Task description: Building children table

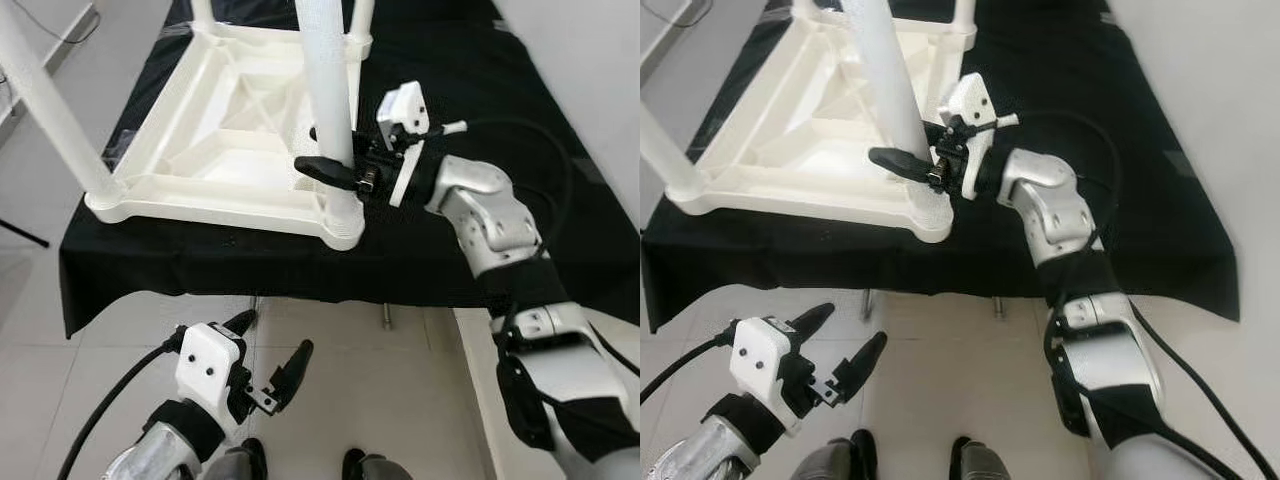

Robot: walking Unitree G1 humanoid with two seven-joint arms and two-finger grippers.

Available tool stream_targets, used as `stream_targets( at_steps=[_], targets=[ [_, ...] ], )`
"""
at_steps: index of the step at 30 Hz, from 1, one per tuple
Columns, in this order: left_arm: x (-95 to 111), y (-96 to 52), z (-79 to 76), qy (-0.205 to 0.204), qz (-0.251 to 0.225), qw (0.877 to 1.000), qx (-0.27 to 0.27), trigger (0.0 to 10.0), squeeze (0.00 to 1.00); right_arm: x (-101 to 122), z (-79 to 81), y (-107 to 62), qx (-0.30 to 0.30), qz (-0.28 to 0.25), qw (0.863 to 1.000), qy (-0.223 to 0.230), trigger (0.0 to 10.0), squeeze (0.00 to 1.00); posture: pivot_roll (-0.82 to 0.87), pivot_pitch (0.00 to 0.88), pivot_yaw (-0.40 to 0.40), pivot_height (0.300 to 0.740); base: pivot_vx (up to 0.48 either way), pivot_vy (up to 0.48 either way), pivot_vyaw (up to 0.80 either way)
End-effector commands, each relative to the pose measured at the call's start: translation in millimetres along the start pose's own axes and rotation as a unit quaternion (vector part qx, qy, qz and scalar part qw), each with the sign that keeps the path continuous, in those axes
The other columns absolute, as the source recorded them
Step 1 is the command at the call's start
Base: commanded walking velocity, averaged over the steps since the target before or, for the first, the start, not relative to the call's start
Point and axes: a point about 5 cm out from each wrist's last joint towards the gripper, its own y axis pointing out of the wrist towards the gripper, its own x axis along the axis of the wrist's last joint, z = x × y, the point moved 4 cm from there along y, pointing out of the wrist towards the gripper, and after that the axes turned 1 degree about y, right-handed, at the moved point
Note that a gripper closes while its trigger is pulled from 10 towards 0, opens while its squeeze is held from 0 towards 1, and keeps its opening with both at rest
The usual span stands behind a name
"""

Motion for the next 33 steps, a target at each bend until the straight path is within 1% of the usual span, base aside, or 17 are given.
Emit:
stream_targets(
  at_steps=[1, 11, 13, 16, 18, 19, 20, 21, 23, 25, 26, 27, 28, 30, 31, 32, 33],
  targets=[
    [-1, -3.5, -2.4, 0.007, 0.005, 1.0, -0.002, 10.0, 0.0, -14, 3.9, 1.7, 0.009, 0.012, 0.999, 0.03, 0.0, 0.0, 0.09, 0.278, -0.077, 0.74, 0.0, 0.0, 0.0],
    [-1, -2.6, -3.4, 0.005, 0.004, 1.0, -0.007, 10.0, 0.0, -26, -2.2, -9.8, 0.003, 0.017, 0.999, 0.05, 0.0, 0.0, 0.08, 0.281, -0.076, 0.74, 0.0, 0.0, 0.0],
    [-1, -2.5, -3.8, 0.005, 0.003, 1.0, -0.008, 10.0, 0.0, -29, -3.9, -11.0, -0.009, 0.02, 0.998, 0.057, 0.0, 0.0, 0.07, 0.283, -0.073, 0.74, 0.0, 0.0, 0.0],
    [-2, -2.3, -4.2, 0.005, 0.004, 1.0, -0.009, 10.0, 0.0, -37, -11.5, -13.5, -0.053, 0.029, 0.996, 0.071, 0.0, 0.0, 0.07, 0.284, -0.071, 0.74, 0.0, 0.0, 0.0],
    [-2, -2.6, -4.7, 0.005, 0.005, 1.0, -0.01, 10.0, 0.0, -42, -17.3, -16.4, -0.081, 0.023, 0.992, 0.099, 0.0, 0.0, 0.07, 0.288, -0.067, 0.74, 0.0, 0.0, 0.0],
    [-2, -2.6, -4.7, 0.005, 0.005, 1.0, -0.01, 10.0, 0.0, -42, -17.3, -16.4, -0.081, 0.023, 0.992, 0.099, 0.0, 0.0, 0.07, 0.288, -0.067, 0.74, 0.0, 0.0, 0.0],
    [-2, -3.1, -4.9, 0.004, 0.006, 1.0, -0.011, 10.0, 0.0, -41, -17.3, -17.6, -0.079, 0.007, 0.99, 0.121, 0.0, 0.0, 0.07, 0.291, -0.063, 0.74, 0.0, 0.0, 0.0],
    [-2, -3.1, -4.9, 0.004, 0.006, 1.0, -0.011, 10.0, 0.0, -41, -17.3, -17.6, -0.079, 0.007, 0.99, 0.121, 0.0, 0.0, 0.07, 0.291, -0.063, 0.74, 0.0, 0.0, 0.0],
    [-3, -3.7, -5.6, 0.001, 0.008, 1.0, -0.015, 10.0, 0.0, -32, -13.1, -20.6, -0.045, -0.034, 0.987, 0.153, 0.0, 0.0, 0.07, 0.293, -0.061, 0.74, 0.0, 0.0, 0.0],
    [-3, -4.7, -7.2, -0.002, 0.01, 1.0, -0.021, 10.0, 0.0, -18, -4.8, -26.0, 0.019, -0.082, 0.981, 0.172, 0.0, 0.0, 0.07, 0.297, -0.057, 0.74, 0.0, 0.0, 0.0],
    [-3, -4.7, -7.2, -0.002, 0.01, 1.0, -0.021, 10.0, 0.0, -18, -4.8, -26.0, 0.019, -0.082, 0.981, 0.172, 0.0, 0.0, 0.07, 0.297, -0.057, 0.74, 0.0, 0.0, 0.0],
    [-3, -5.3, -8.4, -0.003, 0.011, 1.0, -0.025, 10.0, 0.0, -13, 0.2, -28.7, 0.055, -0.093, 0.979, 0.172, 0.0, 0.0, 0.08, 0.302, -0.054, 0.74, 0.0, 0.0, 0.0],
    [-3, -5.3, -8.4, -0.003, 0.011, 1.0, -0.025, 10.0, 0.0, -13, 0.2, -28.7, 0.055, -0.093, 0.979, 0.172, 0.0, 0.0, 0.08, 0.302, -0.054, 0.74, 0.0, 0.0, 0.0],
    [-3, -8.8, -11.8, -0.005, 0.015, 0.999, -0.034, 10.0, 0.0, 0, 6.7, -33.2, 0.111, -0.113, 0.973, 0.165, 0.0, 0.0, 0.09, 0.319, -0.05, 0.74, 0.0, 0.0, 0.0],
    [-2, -10.4, -13.0, -0.006, 0.017, 0.999, -0.036, 10.0, 0.0, 4, 8.2, -34.3, 0.125, -0.119, 0.972, 0.163, 0.0, 0.0, 0.09, 0.319, -0.05, 0.74, 0.0, 0.0, 0.0],
    [-2, -10.4, -13.0, -0.006, 0.017, 0.999, -0.036, 10.0, 0.0, 4, 8.2, -34.3, 0.125, -0.119, 0.972, 0.163, 0.0, 0.0, 0.09, 0.319, -0.05, 0.74, 0.0, 0.0, 0.0],
    [-2, -12.5, -14.2, -0.006, 0.019, 0.999, -0.038, 10.0, 0.0, 8, 6.8, -34.4, 0.125, -0.123, 0.973, 0.152, 0.0, 0.0, 0.09, 0.332, -0.047, 0.74, 0.0, 0.0, 0.0]
  ],
)
